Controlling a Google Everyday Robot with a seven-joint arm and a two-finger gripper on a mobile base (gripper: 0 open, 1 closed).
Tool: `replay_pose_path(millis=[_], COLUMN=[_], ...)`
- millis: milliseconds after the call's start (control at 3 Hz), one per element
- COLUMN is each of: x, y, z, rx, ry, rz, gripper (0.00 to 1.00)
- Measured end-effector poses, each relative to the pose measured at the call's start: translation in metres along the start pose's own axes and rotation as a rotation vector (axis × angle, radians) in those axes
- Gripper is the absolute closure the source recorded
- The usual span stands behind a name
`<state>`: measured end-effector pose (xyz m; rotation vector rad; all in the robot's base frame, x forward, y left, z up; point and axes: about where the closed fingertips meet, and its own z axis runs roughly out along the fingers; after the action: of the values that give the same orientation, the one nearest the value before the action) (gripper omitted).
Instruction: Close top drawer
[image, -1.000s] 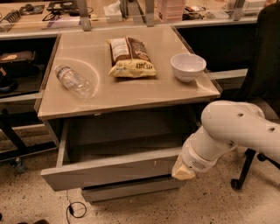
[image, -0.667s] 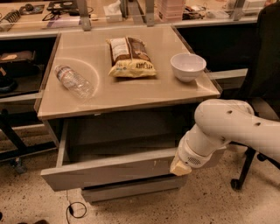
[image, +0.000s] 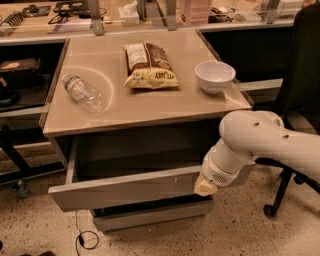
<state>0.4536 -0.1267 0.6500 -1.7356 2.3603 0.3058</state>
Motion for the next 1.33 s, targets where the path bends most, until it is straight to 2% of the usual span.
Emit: replay_pose_path(millis=[1000, 1333], x=[0.0, 0.0], y=[0.0, 0.0], z=[0.0, 0.0], rx=[0.0, 0.0], ry=[0.0, 0.0], rz=[0.0, 0.0], gripper=[0.11, 0.0])
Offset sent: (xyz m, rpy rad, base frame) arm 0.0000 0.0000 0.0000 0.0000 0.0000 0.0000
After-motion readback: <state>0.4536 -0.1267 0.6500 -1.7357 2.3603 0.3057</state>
